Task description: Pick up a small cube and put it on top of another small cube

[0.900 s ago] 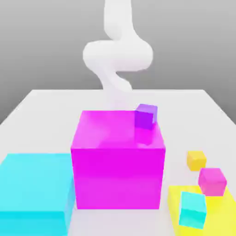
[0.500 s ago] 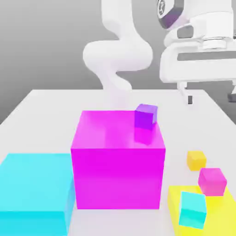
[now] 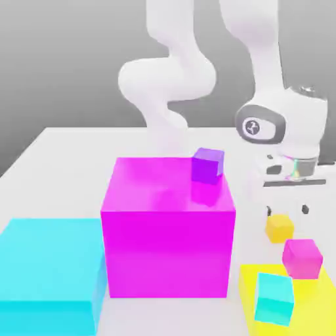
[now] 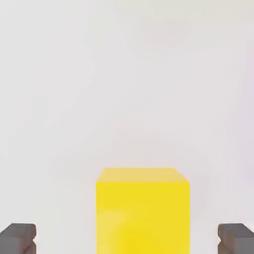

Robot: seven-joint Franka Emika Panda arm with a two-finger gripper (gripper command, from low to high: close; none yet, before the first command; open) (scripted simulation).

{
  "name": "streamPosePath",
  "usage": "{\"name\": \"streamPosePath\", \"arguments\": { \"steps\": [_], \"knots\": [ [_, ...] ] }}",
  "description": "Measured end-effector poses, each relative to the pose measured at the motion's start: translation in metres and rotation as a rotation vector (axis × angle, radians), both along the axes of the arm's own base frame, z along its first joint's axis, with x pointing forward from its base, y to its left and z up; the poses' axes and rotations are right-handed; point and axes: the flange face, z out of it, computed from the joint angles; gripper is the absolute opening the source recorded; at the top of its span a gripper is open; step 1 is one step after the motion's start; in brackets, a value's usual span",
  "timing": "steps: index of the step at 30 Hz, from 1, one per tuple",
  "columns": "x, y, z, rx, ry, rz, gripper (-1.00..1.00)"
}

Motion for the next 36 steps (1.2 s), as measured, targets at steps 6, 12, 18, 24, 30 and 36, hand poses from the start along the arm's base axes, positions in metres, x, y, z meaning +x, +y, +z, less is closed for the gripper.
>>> {"name": "streamPosePath", "arguments": {
  "steps": [6,12,18,24,30,36],
  "knots": [
    [-0.002,-0.005,-0.031,-0.009,0.003,0.003,0.0],
    [-0.003,-0.006,-0.036,-0.01,0.002,0.004,-1.0],
    [-0.001,-0.002,-0.019,-0.002,0.001,0.001,-1.0],
    [0.0,-0.001,0.01,-0.001,-0.001,0.0,-1.0],
    [-0.002,-0.001,0.029,-0.009,0.0,0.044,-1.0],
    [0.087,0.003,0.063,0.009,0.0,0.141,-1.0]
  ]
}}
